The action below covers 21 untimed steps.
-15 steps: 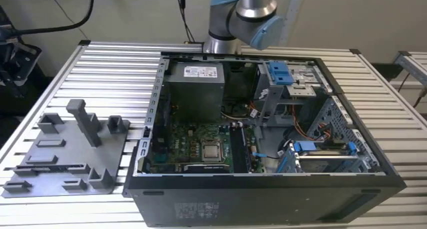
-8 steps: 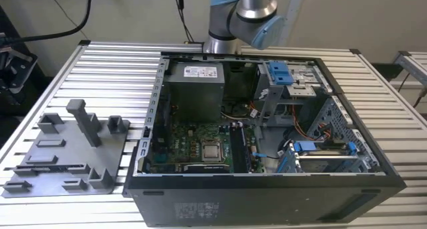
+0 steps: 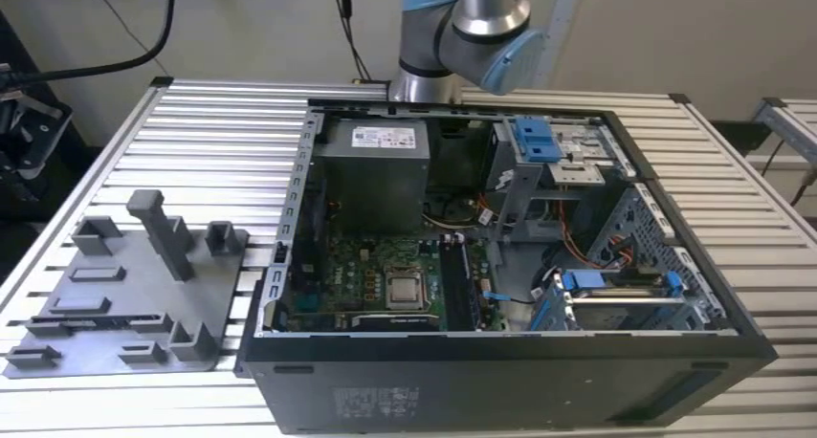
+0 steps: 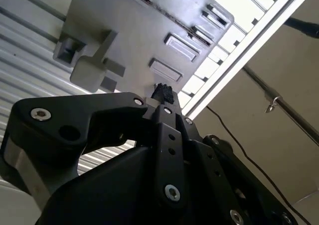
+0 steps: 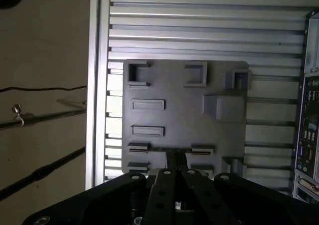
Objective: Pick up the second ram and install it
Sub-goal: 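Pick up the second ram and move it above second insertion slot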
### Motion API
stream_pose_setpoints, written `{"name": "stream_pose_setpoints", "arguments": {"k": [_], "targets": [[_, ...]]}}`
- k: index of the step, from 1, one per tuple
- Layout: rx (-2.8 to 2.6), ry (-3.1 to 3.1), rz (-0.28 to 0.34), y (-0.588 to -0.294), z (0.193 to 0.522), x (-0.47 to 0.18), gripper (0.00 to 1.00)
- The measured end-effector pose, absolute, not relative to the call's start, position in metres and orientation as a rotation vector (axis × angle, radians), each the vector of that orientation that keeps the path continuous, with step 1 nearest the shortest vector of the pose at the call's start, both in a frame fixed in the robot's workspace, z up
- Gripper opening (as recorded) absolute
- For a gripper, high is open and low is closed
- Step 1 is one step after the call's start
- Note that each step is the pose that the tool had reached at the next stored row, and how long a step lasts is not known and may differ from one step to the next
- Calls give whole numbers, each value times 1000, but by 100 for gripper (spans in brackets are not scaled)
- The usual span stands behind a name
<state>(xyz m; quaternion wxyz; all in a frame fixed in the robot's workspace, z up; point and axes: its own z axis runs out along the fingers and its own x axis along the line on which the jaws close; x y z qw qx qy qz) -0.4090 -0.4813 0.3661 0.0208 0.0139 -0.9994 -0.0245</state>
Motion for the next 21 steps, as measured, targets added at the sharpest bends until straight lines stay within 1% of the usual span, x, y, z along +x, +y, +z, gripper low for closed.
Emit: {"name": "stream_pose_setpoints", "arguments": {"k": [10, 21], "targets": [[58, -3098, -76, -481, 366, -409, 11], [219, -3089, -71, -481, 366, -409, 11]]}}
